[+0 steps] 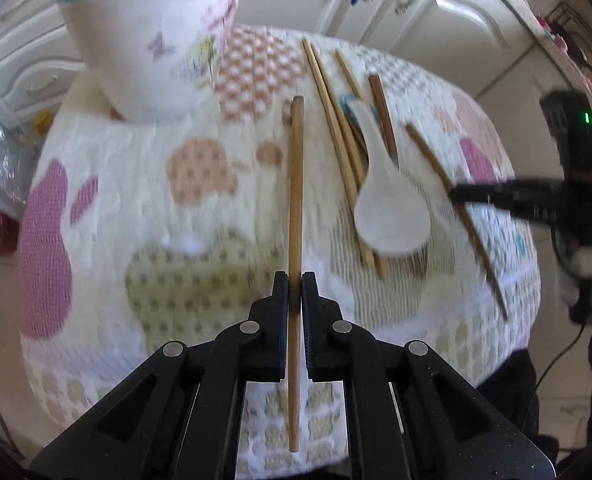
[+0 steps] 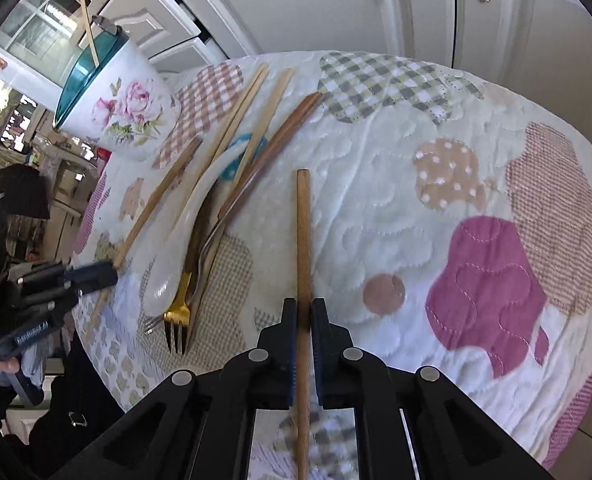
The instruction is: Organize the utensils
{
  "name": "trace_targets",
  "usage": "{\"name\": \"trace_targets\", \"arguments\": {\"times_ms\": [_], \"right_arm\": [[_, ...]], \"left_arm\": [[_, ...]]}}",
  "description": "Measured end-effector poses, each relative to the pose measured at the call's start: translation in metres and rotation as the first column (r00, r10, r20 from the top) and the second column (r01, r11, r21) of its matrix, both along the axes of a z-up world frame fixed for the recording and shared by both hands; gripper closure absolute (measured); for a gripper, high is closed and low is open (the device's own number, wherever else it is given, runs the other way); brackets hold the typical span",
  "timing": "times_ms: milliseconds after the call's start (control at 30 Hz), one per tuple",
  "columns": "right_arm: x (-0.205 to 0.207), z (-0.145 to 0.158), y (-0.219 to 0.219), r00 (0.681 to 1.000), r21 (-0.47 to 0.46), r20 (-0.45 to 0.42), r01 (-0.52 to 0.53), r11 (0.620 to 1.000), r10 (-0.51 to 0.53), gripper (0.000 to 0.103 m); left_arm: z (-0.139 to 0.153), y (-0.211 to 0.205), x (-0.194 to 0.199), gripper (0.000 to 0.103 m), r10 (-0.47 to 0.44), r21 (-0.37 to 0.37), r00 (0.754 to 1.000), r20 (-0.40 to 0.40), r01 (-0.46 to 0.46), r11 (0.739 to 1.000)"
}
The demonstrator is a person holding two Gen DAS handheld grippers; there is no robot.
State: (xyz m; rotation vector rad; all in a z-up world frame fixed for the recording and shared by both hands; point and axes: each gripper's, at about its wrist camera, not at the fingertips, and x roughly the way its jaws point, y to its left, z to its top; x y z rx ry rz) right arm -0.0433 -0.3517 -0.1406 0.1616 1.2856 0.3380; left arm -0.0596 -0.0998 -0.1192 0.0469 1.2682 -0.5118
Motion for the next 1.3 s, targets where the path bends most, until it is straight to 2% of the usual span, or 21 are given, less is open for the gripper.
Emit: {"name": "trace_targets", "arguments": {"times_ms": [100, 267, 367, 467, 533, 633, 733, 767, 800, 900, 1067, 1200, 1300], "right_arm": [[0.007, 0.005, 0.004, 1.000, -0.046, 0.026, 0.006, 0.999, -0.005, 0.096], [0.031, 0.010, 0.016, 0.998, -0.092, 0.058, 0.008, 0.996, -0.002, 0.093], [0.042, 0.010, 0.020, 0.998, -0.126, 0.064, 0.020, 0.992, -0.012, 0.091], [0.050, 0.006, 0.019, 0.998, -0.128, 0.054, 0.024, 0.991, -0.017, 0.091], [0.055, 0.005, 0.020, 0.999, -0.135, 0.053, 0.017, 0.991, -0.010, 0.091], [0.063, 0.004, 0.026, 0.999, -0.121, 0.053, 0.008, 0.993, -0.001, 0.091], [0.067, 0.004, 0.027, 0.998, -0.102, 0.070, 0.005, 0.995, 0.002, 0.093], [0.068, 0.004, 0.026, 0.997, -0.092, 0.075, 0.000, 0.996, 0.007, 0.095], [0.069, 0.005, 0.026, 0.997, -0.083, 0.078, -0.002, 0.997, 0.009, 0.095], [0.065, 0.013, 0.023, 0.996, -0.060, 0.092, 0.000, 0.998, 0.005, 0.095], [0.049, 0.056, 0.013, 0.985, -0.007, 0.172, -0.004, 1.000, 0.005, 0.095], [0.030, 0.093, 0.009, 0.971, 0.033, 0.239, -0.024, 0.999, 0.015, 0.095], [0.013, 0.114, 0.010, 0.959, 0.030, 0.283, -0.043, 0.999, 0.033, 0.095]], "left_arm": [[0.001, -0.006, 0.000, 0.098, -0.021, 0.034, 0.999, 0.030, 0.020, 0.999], [0.009, -0.021, 0.024, 0.095, -0.003, 0.044, 0.997, 0.083, -0.001, 0.999], [0.009, -0.034, 0.044, 0.084, 0.001, 0.047, 0.994, 0.107, -0.006, 0.999], [0.006, -0.047, 0.059, 0.081, -0.003, 0.064, 0.992, 0.126, -0.005, 0.998], [0.003, -0.056, 0.068, 0.080, -0.005, 0.122, 0.987, 0.163, -0.015, 0.992], [-0.007, -0.065, 0.079, 0.080, -0.011, 0.160, 0.990, 0.142, -0.012, 0.987], [-0.007, -0.072, 0.083, 0.081, -0.026, 0.181, 0.987, 0.161, -0.004, 0.984], [-0.006, -0.073, 0.084, 0.091, -0.034, 0.176, 0.986, 0.163, 0.005, 0.984], [-0.005, -0.072, 0.084, 0.096, -0.040, 0.165, 0.987, 0.153, 0.014, 0.986], [0.010, -0.064, 0.087, 0.096, -0.025, 0.082, 0.990, 0.139, 0.014, 0.997], [0.060, -0.034, 0.081, 0.096, 0.003, -0.036, 0.984, 0.178, 0.003, 0.999], [0.095, -0.015, 0.061, 0.096, 0.004, -0.082, 0.972, 0.235, 0.016, 0.996], [0.117, -0.004, 0.044, 0.096, 0.004, -0.114, 0.961, 0.275, 0.029, 0.993]]}}
